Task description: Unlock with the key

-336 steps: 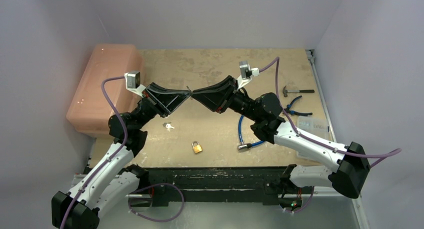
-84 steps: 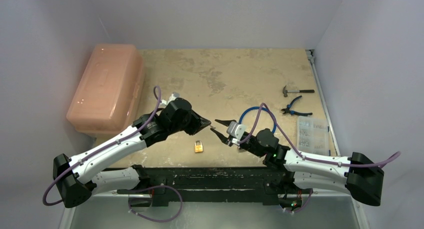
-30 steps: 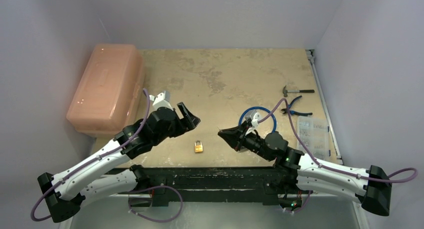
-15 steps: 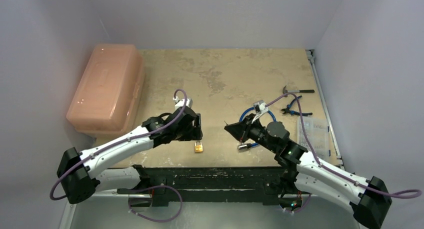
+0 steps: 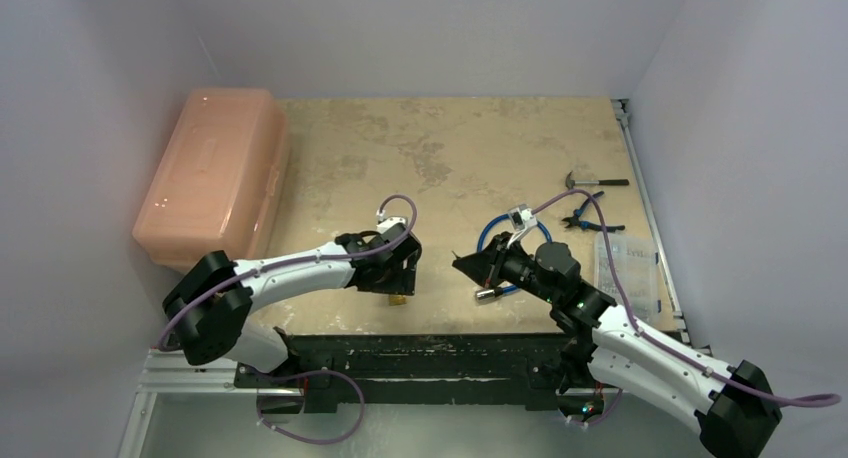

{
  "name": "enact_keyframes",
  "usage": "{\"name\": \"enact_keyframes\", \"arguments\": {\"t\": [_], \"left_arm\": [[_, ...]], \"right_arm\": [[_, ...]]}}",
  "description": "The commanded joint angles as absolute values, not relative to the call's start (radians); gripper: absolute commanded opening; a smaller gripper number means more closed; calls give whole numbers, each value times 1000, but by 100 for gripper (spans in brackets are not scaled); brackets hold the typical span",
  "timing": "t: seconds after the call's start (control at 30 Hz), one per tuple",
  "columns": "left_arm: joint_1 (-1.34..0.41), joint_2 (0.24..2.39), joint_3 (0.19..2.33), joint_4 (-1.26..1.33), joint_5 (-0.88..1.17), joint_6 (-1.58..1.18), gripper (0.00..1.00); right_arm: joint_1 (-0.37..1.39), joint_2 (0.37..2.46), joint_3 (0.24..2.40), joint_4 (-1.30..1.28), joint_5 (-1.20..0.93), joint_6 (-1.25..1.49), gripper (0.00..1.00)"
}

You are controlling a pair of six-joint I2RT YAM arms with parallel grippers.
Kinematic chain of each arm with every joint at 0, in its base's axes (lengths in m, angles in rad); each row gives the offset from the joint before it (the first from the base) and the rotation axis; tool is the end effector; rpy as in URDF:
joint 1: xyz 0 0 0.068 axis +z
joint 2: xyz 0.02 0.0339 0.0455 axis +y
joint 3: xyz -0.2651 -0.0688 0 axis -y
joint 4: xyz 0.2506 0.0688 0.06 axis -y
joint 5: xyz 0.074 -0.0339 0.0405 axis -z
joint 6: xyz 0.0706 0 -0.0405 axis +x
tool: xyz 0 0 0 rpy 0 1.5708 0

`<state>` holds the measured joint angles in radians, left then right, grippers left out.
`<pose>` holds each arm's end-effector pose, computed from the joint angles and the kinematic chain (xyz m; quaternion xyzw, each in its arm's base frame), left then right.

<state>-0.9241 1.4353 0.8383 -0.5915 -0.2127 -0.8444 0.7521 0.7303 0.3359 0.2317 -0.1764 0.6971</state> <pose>0.1797 -0.2133 0.1522 0.0187 0.9763 -0.0801 0.2003 0.1511 0.1583 0.2262 -0.0779 0.7574 0.4777 0.4383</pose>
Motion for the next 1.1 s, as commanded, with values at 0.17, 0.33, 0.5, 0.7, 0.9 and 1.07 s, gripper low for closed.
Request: {"name": "enact_keyframes", "arguments": {"t": [0.17, 0.33, 0.5, 0.7, 0.9, 1.07], "left_arm": [[-965, 1554, 890, -606, -267, -929, 70], [-974, 1611, 927, -664, -308, -971, 69], [-979, 1620, 929, -645, -313, -1000, 67], [-980, 1642, 933, -648, -314, -1025, 59], [-981, 1641, 912, -617, -287, -1046, 45], [-983, 1647, 862, -507, -239, -1054, 12]], "right_arm": [[739, 736, 328, 235, -196, 683, 0], [735, 729, 316, 235, -193, 681, 0], [735, 726, 304, 241, -196, 682, 0], [731, 722, 299, 238, -196, 671, 0], [727, 721, 296, 235, -196, 664, 0], [727, 711, 288, 238, -190, 663, 0]]}}
